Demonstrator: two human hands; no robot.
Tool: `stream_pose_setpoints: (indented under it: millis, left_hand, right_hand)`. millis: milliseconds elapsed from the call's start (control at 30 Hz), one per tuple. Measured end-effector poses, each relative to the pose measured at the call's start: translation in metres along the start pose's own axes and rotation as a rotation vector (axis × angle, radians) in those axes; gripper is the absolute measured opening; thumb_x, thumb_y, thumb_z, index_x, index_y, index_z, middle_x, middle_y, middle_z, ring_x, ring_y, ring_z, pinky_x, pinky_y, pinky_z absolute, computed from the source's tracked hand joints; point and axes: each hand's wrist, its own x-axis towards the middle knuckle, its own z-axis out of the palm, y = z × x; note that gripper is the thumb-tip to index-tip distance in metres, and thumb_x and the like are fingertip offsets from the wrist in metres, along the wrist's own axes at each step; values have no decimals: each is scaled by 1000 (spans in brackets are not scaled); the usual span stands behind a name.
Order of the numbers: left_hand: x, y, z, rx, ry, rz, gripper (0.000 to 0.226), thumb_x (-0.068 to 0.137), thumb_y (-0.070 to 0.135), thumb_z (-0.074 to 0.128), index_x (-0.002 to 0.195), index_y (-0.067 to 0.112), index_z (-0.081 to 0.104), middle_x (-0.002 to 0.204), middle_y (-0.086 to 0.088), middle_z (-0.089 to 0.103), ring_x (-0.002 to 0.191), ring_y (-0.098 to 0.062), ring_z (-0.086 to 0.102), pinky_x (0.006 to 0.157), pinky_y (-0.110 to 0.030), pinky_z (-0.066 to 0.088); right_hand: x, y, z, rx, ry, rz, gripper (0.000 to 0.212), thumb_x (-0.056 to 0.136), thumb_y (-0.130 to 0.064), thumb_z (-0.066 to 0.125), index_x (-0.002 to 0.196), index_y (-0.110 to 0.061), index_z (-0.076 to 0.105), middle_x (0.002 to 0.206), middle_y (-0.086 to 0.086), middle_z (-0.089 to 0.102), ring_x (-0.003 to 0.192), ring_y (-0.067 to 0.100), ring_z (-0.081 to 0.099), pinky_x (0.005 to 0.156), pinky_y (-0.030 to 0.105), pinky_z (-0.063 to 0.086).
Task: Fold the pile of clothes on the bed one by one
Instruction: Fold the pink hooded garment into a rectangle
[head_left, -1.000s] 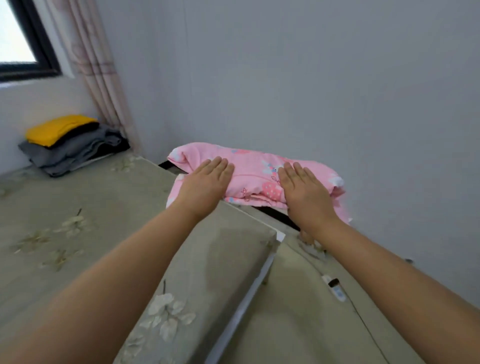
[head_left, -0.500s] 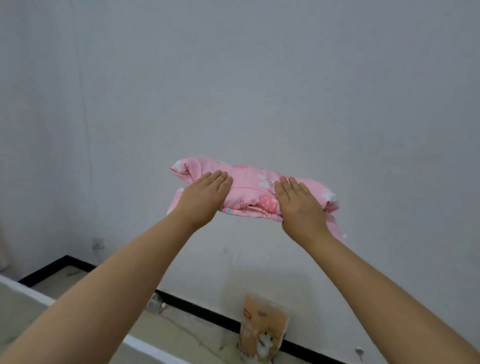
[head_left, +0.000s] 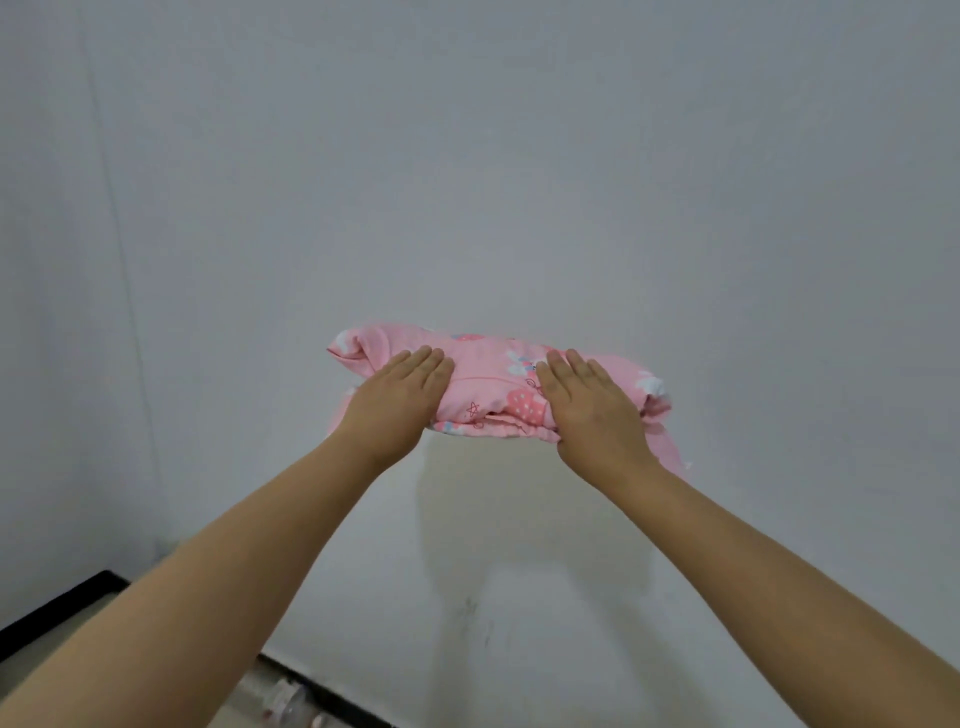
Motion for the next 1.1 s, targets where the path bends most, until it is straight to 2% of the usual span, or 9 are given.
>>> stream_pose_setpoints:
  millis: [100, 167, 400, 667, 767, 833, 900, 967, 1100]
  left_hand:
    - [8, -46, 37, 169, 40, -3, 67, 26, -24, 74, 92, -14, 66, 92, -29, 67, 79, -42, 67, 62, -53, 52]
    - [10, -80, 58, 296, -8, -39, 70, 17, -22, 76, 86, -13, 68, 85, -26, 69, 73, -39, 68, 54, -51, 51]
    - [-25, -185, 104, 498, -212, -265, 71, 18, -20, 78, 88, -13, 67, 88, -27, 68, 76, -41, 67, 56, -53, 51]
    - [-145, -262, 84, 671, -520, -603, 76, 7, 0, 87, 81, -10, 70, 83, -22, 70, 72, -34, 69, 50, -45, 53]
    - [-181, -294, 70, 735, -604, -741, 71, 13, -4, 87, 82, -10, 70, 84, -23, 70, 73, -35, 69, 52, -44, 54]
    - [-202, -324, 59, 767, -637, -873, 67, 37, -10, 83, 100, -14, 63, 102, -31, 64, 91, -40, 65, 72, -46, 53]
    - [-226, -362, 48, 771, -613, -917, 62, 45, -17, 76, 105, -16, 60, 106, -34, 60, 95, -46, 62, 76, -53, 51]
    - [-247, -403, 38, 774, -655, -929, 62, 28, -14, 80, 88, -12, 68, 89, -28, 68, 77, -40, 68, 58, -49, 54]
    - [-276, -485, 29, 862, -691, -902, 63, 15, 1, 87, 76, -4, 73, 80, -15, 72, 71, -27, 71, 52, -36, 55]
  right_hand:
    - [38, -12, 76, 103, 35, -67, 74, 22, 3, 86, 93, 9, 68, 95, 26, 68, 84, 40, 67, 64, 50, 54]
    - [67, -27, 125, 197, 60, -107, 73, 23, 4, 86, 94, 9, 68, 95, 26, 68, 84, 41, 67, 64, 50, 54]
    - [157, -112, 255, 490, 141, -256, 67, 29, 3, 83, 94, 8, 68, 96, 24, 68, 87, 39, 67, 68, 48, 54]
    - [208, -302, 315, 851, 106, -537, 65, 25, -2, 84, 89, 3, 71, 92, 19, 71, 85, 32, 69, 67, 41, 56]
    - [233, -371, 315, 910, 15, -604, 69, 51, -2, 78, 115, 10, 57, 118, 30, 57, 110, 38, 58, 94, 41, 45]
    - [256, -417, 318, 886, 22, -716, 63, 72, 4, 63, 131, 11, 39, 135, 32, 40, 126, 42, 41, 108, 45, 28]
    - [281, -468, 323, 1034, 80, -696, 59, 53, 9, 76, 109, 14, 59, 110, 33, 60, 100, 45, 61, 86, 52, 47]
    - [312, -514, 322, 1069, 153, -737, 61, 31, 4, 86, 89, 9, 69, 90, 23, 70, 81, 34, 69, 66, 45, 54]
    - [372, -595, 334, 1083, 244, -768, 68, 20, -1, 86, 86, 3, 72, 88, 17, 72, 81, 28, 70, 67, 39, 56]
